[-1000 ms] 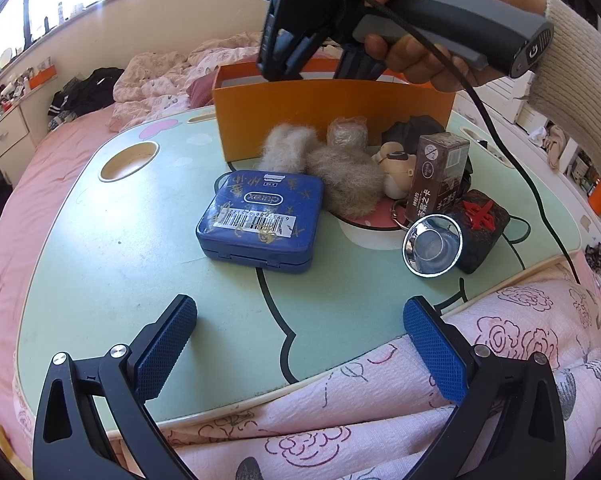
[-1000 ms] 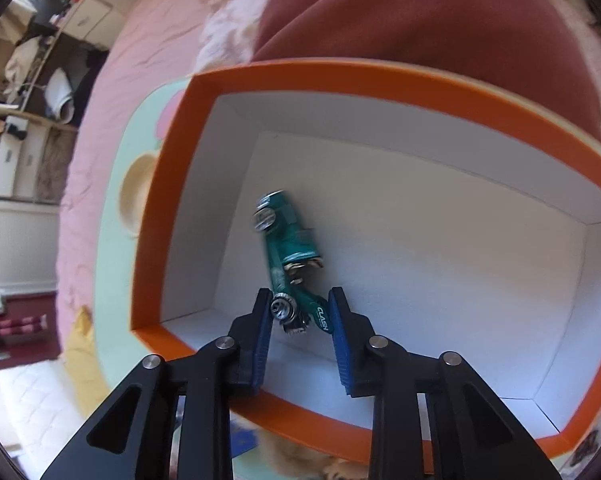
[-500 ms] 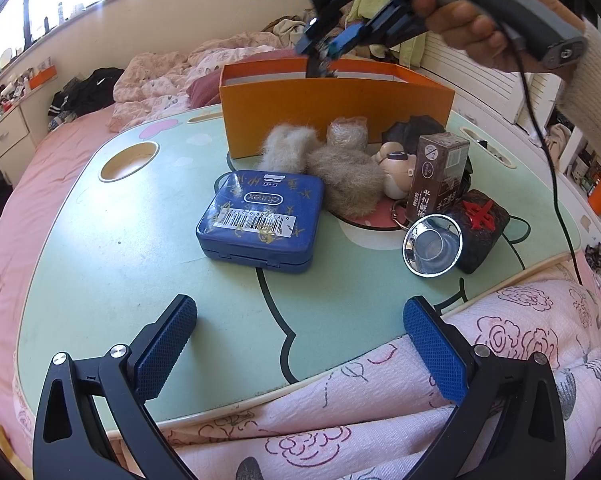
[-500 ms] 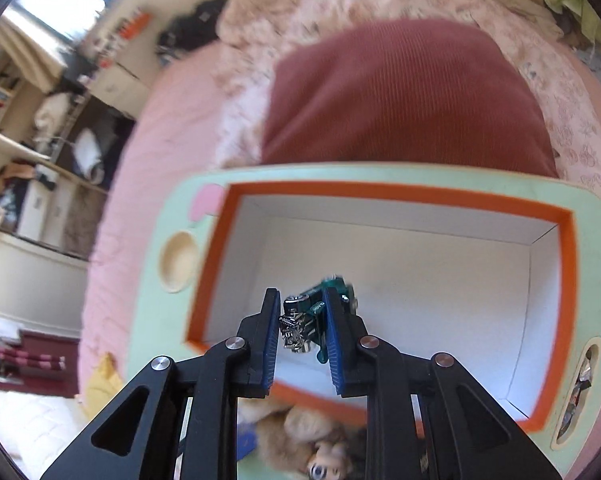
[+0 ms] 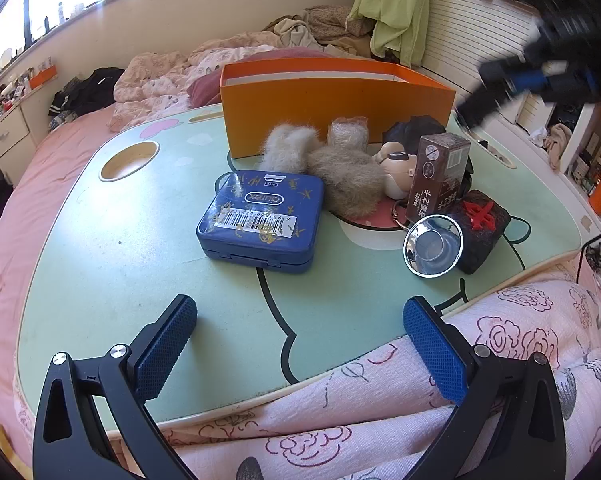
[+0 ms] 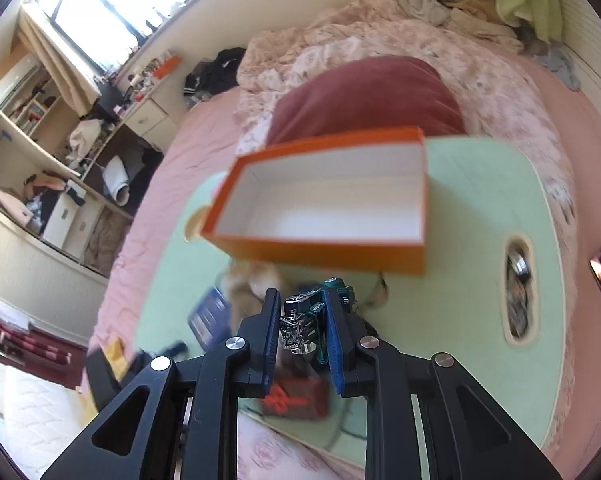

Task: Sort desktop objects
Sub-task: 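Set the green toy car on the table beside the black bag, open right gripper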

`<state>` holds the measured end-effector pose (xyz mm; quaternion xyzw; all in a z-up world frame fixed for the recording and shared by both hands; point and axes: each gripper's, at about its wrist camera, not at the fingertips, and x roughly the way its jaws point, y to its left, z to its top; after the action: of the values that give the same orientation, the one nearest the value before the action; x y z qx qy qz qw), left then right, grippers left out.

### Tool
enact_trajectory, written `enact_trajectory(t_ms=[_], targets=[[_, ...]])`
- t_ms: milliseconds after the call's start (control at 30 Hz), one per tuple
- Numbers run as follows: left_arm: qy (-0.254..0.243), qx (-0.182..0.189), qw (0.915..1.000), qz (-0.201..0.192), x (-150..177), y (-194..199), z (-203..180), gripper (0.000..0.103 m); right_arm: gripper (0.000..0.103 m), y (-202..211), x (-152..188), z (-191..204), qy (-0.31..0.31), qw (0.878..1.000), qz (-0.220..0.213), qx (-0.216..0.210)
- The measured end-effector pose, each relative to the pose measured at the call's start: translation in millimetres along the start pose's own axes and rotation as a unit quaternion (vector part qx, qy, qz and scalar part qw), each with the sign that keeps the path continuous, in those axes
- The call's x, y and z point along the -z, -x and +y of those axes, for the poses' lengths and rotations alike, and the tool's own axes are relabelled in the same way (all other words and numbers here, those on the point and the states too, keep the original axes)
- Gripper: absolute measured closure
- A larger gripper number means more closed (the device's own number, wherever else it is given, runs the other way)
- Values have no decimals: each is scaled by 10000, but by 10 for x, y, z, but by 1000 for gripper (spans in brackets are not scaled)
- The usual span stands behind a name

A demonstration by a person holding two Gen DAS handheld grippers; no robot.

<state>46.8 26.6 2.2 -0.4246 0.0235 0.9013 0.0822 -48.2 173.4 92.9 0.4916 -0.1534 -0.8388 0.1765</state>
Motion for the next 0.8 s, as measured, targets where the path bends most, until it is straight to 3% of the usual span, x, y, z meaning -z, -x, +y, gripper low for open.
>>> enact_trajectory(t_ms=[100, 200, 300, 433, 467, 567, 667, 733, 767, 800], targets=[[0, -2, 10000, 2, 0, -1, 0, 0, 82, -107, 238, -114, 23, 9997, -60, 247], [4, 4, 10000, -1, 1, 2, 1, 0, 82, -288, 419, -123, 165, 9996, -127, 195], [1, 0, 10000, 0, 1, 1, 0, 0, 81, -476, 518, -44, 530, 9977, -46, 417], [6, -1, 10000, -1, 0, 1, 1, 0, 43, -460, 672, -106, 350, 9986, -210, 336], [5, 1, 10000, -1, 1, 2, 2, 0, 41, -381, 734, -99, 360, 9983, -374, 267], [3, -1, 10000, -1, 1, 2, 3, 0, 34, -212, 934, -2, 588, 9943, -661, 602], [4, 1, 10000, -1, 1, 2, 4, 0, 28, -216, 1138, 80, 731, 9918, -610, 853], [5, -8, 10000, 8, 0, -1, 0, 0, 27, -310, 1254, 108, 813, 9874, -576, 1228], [0, -24, 10000, -2, 1, 4, -2, 0, 15, -356, 1313, 173, 969, 9807, -689, 1552], [2, -23, 10000, -2, 2, 6, -4, 0, 11, -439, 1345, 239, 1193, 9722, -679, 1894]])
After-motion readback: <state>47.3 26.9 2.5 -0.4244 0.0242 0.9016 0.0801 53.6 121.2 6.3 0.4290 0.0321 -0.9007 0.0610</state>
